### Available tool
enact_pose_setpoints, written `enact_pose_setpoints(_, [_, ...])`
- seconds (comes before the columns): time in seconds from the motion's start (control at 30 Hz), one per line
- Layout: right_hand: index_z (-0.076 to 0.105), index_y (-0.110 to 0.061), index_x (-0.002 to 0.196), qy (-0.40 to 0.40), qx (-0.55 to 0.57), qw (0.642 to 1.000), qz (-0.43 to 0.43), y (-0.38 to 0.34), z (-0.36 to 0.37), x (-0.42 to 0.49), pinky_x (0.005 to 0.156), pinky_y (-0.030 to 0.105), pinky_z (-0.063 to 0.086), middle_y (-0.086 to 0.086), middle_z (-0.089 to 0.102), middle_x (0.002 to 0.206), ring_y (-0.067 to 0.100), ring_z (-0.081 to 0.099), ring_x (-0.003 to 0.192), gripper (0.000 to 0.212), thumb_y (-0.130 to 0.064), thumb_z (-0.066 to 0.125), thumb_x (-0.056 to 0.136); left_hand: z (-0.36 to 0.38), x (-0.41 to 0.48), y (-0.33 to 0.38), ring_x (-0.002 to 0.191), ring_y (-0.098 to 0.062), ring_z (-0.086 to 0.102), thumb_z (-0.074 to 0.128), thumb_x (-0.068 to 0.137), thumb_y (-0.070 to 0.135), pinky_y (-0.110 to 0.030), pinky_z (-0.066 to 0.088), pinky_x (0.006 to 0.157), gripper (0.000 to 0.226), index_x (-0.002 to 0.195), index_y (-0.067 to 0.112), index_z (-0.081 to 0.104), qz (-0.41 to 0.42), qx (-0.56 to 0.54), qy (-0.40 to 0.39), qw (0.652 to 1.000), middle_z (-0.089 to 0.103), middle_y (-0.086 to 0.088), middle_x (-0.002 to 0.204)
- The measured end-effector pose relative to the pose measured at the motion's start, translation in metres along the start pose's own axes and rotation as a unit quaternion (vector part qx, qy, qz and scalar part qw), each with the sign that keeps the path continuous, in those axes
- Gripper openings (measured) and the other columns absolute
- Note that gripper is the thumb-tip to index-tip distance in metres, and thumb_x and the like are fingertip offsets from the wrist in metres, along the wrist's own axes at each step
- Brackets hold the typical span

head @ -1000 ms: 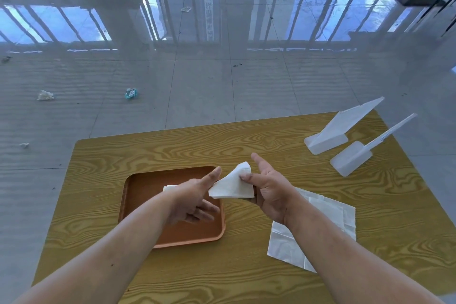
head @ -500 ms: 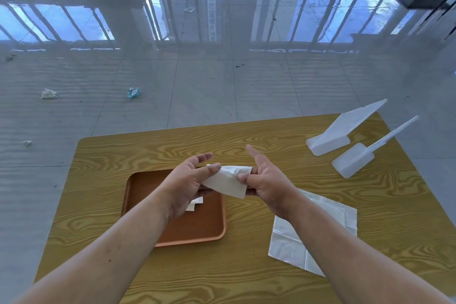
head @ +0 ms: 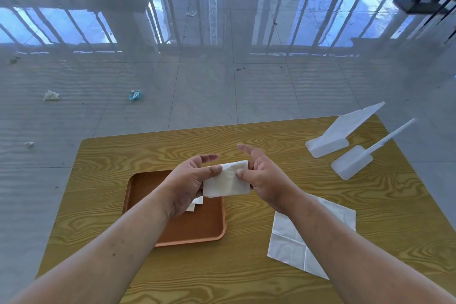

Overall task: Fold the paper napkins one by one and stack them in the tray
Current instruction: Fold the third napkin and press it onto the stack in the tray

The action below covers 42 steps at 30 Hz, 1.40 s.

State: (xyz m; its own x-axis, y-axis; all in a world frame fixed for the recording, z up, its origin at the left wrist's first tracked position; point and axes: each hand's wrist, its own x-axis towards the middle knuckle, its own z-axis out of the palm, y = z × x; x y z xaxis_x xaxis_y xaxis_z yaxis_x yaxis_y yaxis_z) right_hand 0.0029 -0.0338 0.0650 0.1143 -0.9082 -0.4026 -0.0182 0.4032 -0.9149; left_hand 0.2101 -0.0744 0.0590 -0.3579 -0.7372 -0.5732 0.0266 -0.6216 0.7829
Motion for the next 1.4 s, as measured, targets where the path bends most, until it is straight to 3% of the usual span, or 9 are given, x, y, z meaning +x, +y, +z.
enact_pose_setpoints(0.4, [0.061,-0.016,0.132,0.037,-0.041,0.998,-0.014,0.007,-0.008,-0.005,0.088,0.043,0.063,0.02,0.079,0.102,0.03,0.076,0.099,0.033,-0.009,0.066,0.101,-0.007,0.003,0.0,0.087,-0.016,0.075,0.087,0.084,0.01,-0.025,0.059,0.074,0.032,0.11,0.024,0.076,0.092,0.16,0.031,0.982,0.082,0.002,0.089])
enact_pose_setpoints(0.53, [0.073,-0.024,0.1,0.072,-0.136,0.987,-0.04,0.008,-0.01,-0.005,0.075,0.043,0.058,0.008,0.078,0.091,0.017,0.067,0.08,0.01,-0.016,0.068,0.1,-0.013,0.004,-0.003,0.087,-0.012,0.072,0.087,0.085,0.021,-0.035,0.059,0.083,0.015,0.091,0.032,0.079,0.132,0.298,0.081,0.942,0.079,0.009,0.088])
enact_pose_setpoints(0.63, [0.071,-0.039,0.087,0.104,-0.221,0.968,-0.064,0.009,-0.01,-0.005,0.082,0.027,0.047,-0.011,0.068,0.101,0.011,0.058,0.097,0.016,-0.026,0.069,0.097,-0.014,0.002,-0.003,0.092,-0.003,0.064,0.086,0.084,0.034,-0.026,0.05,0.082,0.009,0.081,0.033,0.077,0.167,0.392,0.11,0.898,0.072,0.014,0.095])
enact_pose_setpoints(0.73, [0.075,-0.029,0.086,0.092,-0.129,0.987,-0.034,0.005,-0.011,-0.003,0.093,0.046,0.05,-0.002,0.073,0.105,0.028,0.063,0.101,0.005,-0.031,0.074,0.091,-0.014,0.0,0.001,0.102,-0.013,0.068,0.085,0.087,0.027,-0.028,0.051,0.089,0.011,0.081,0.023,0.077,0.135,0.266,0.073,0.952,0.076,0.009,0.107])
enact_pose_setpoints(0.83, [0.075,-0.016,0.096,0.036,0.067,0.997,0.006,0.005,-0.009,-0.002,0.093,0.044,0.052,0.003,0.075,0.094,0.025,0.066,0.094,0.016,-0.03,0.076,0.089,-0.015,-0.006,0.006,0.088,-0.021,0.068,0.081,0.091,0.024,-0.034,0.053,0.085,0.01,0.082,0.022,0.076,0.089,0.125,0.019,0.988,0.076,-0.002,0.088])
enact_pose_setpoints(0.93, [0.071,-0.002,0.12,-0.022,0.137,0.989,0.051,0.009,0.002,0.001,0.095,0.046,0.057,0.01,0.078,0.109,0.03,0.073,0.103,0.038,-0.027,0.076,0.092,-0.016,-0.011,0.008,0.09,-0.022,0.074,0.083,0.081,0.032,-0.031,0.061,0.079,0.029,0.099,0.012,0.074,0.069,0.04,0.002,0.997,0.079,-0.006,0.093])
enact_pose_setpoints(1.03, [0.075,-0.009,0.119,-0.03,0.138,0.987,0.081,0.012,0.015,0.004,0.096,0.048,0.06,0.013,0.078,0.117,0.03,0.074,0.109,0.025,-0.021,0.072,0.098,-0.021,-0.012,0.007,0.094,-0.024,0.075,0.08,0.081,0.037,-0.034,0.061,0.08,0.049,0.117,0.005,0.072,0.047,0.01,0.015,0.999,0.079,-0.009,0.102])
enact_pose_setpoints(1.23, [0.072,-0.015,0.123,-0.002,0.141,0.983,0.117,0.013,0.041,0.018,0.1,0.061,0.056,0.013,0.077,0.121,0.038,0.07,0.117,0.024,-0.025,0.056,0.107,-0.047,-0.015,-0.006,0.092,-0.028,0.079,0.067,0.103,0.025,-0.041,0.066,0.075,0.023,0.12,0.013,0.075,-0.026,0.085,0.008,0.996,0.082,-0.013,0.109])
enact_pose_setpoints(1.4, [0.069,-0.026,0.125,-0.027,0.134,0.979,0.153,0.018,0.064,0.028,0.064,0.04,0.058,0.013,0.076,0.111,0.033,0.068,0.09,0.03,-0.015,0.047,0.109,-0.071,-0.015,-0.015,0.064,-0.02,0.072,0.056,0.107,0.011,-0.032,0.058,0.053,0.02,0.118,0.017,0.072,-0.034,0.036,0.055,0.997,0.08,-0.006,0.088])
